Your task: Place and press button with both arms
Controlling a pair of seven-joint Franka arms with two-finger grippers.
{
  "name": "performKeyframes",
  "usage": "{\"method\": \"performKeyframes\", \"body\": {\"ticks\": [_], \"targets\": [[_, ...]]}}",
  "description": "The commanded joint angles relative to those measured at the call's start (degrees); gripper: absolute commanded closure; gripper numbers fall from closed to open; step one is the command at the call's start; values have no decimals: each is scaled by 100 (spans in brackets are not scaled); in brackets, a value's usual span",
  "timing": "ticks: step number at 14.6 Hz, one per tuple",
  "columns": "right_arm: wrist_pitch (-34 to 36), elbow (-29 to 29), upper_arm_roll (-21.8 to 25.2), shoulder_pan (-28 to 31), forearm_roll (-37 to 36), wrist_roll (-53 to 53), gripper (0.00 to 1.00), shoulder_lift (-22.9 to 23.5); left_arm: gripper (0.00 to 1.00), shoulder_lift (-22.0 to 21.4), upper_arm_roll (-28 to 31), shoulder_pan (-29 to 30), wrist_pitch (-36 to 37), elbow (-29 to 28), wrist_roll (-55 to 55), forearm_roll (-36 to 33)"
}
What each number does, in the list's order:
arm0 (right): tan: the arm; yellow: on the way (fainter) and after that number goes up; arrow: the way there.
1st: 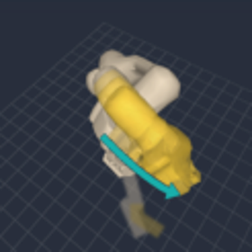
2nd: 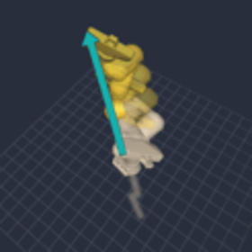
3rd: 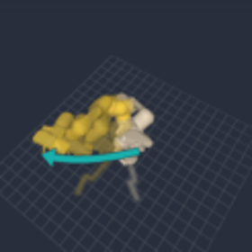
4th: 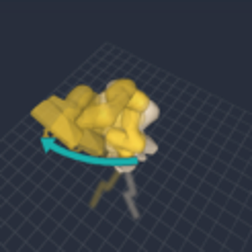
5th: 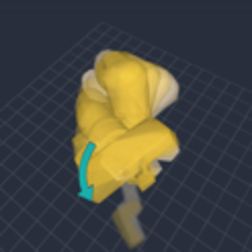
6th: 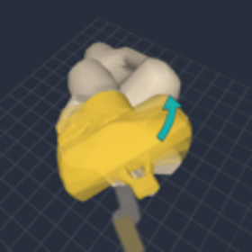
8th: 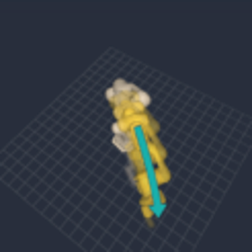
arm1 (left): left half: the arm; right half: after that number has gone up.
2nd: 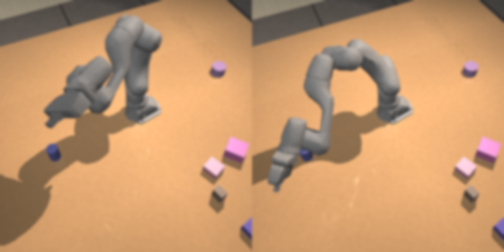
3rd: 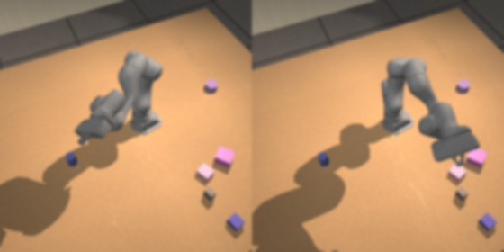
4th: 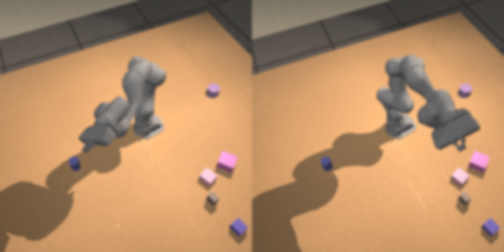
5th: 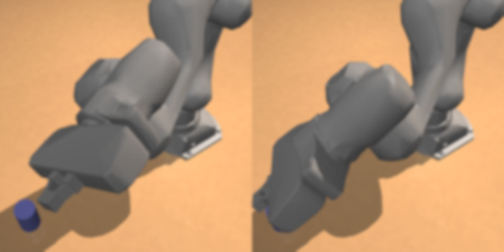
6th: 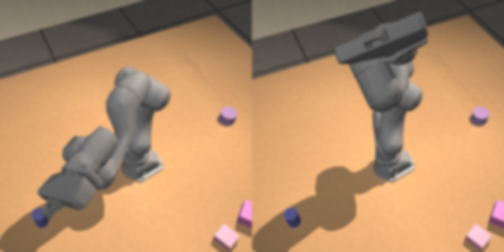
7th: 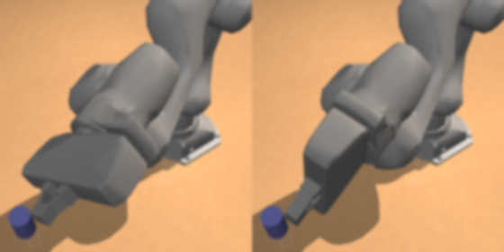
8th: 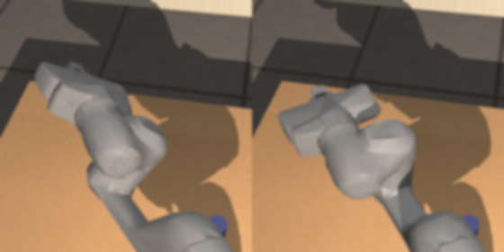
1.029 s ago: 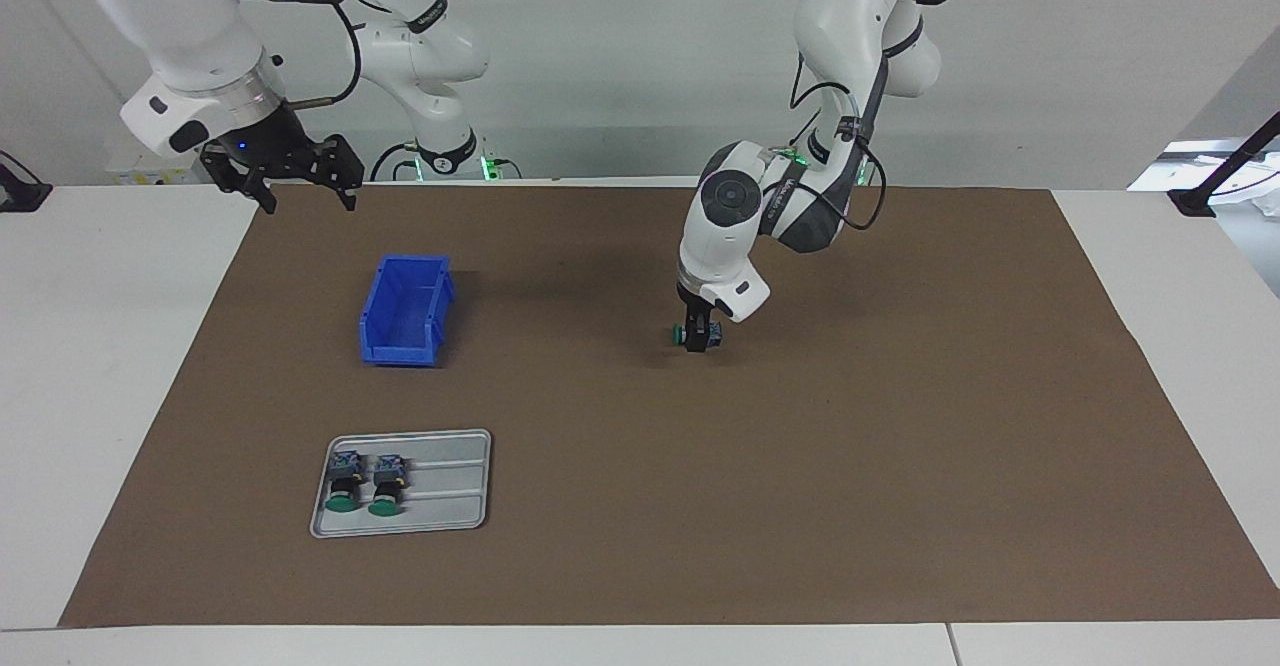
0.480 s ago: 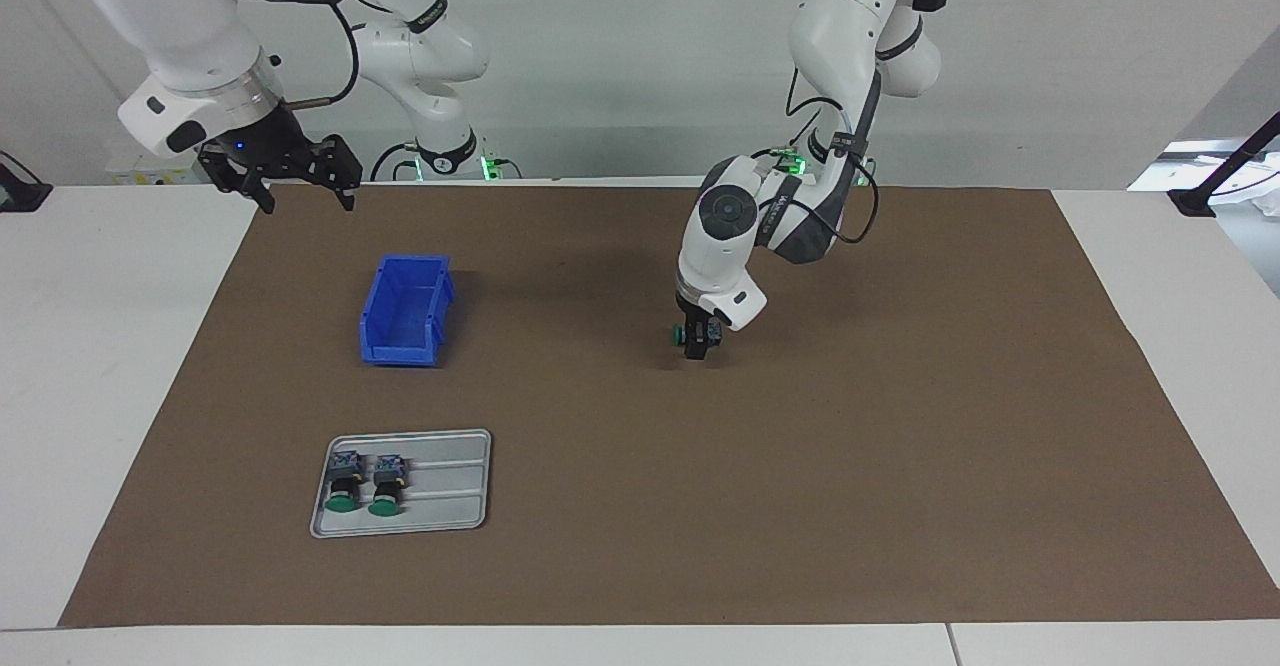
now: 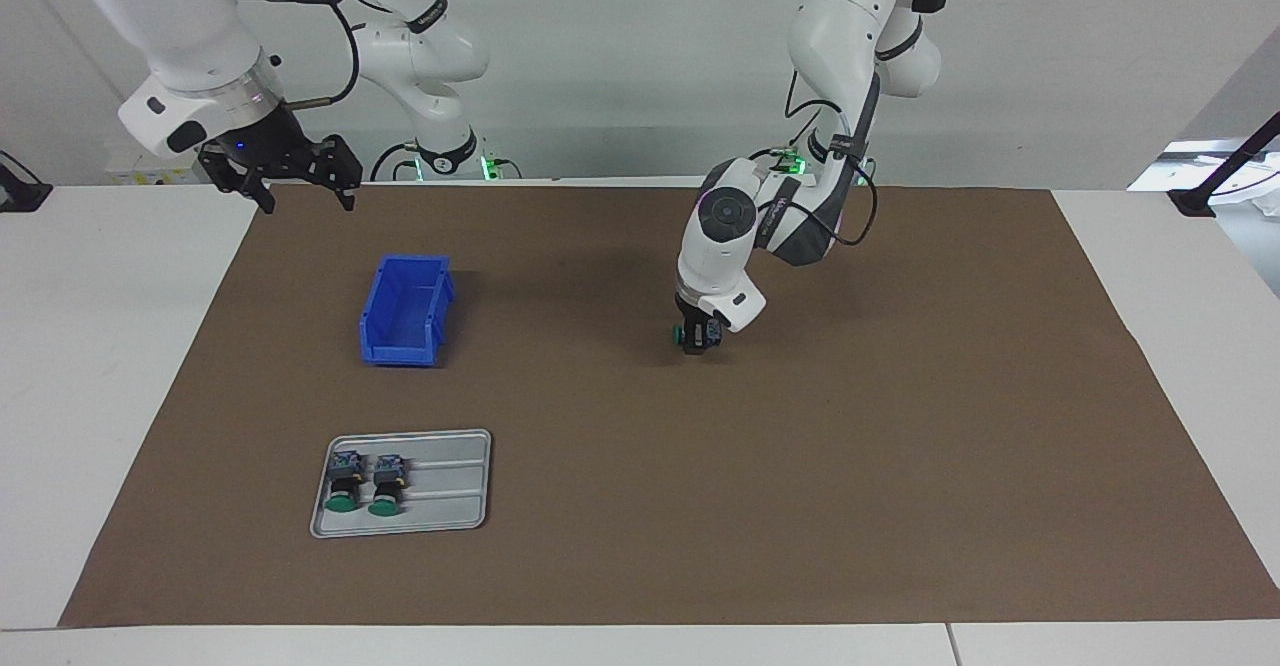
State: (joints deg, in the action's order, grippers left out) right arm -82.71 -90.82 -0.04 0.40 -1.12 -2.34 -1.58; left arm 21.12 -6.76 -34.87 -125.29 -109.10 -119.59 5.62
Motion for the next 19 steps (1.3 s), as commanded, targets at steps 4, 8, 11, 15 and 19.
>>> {"method": "performKeyframes", "body": {"ticks": [4,8,11,15,19], "targets": [[-96,-173,-22,48,33,-117,1,-141,81,-20,70,-99,-118,2,-82,-17],[-96,-173,-22,48,42,-117,1,-141,89,-107,78,7,-109,82,-11,-9],[-96,-173,-22,48,33,-117,1,-141,91,-432,87,218,-57,64,32,-9],[-96,-173,-22,48,33,-117,1,-141,91,-714,70,613,-57,-6,234,315],[-96,-173,-22,48,33,-117,1,-141,91,-767,70,902,-57,-94,1375,1034]]}}
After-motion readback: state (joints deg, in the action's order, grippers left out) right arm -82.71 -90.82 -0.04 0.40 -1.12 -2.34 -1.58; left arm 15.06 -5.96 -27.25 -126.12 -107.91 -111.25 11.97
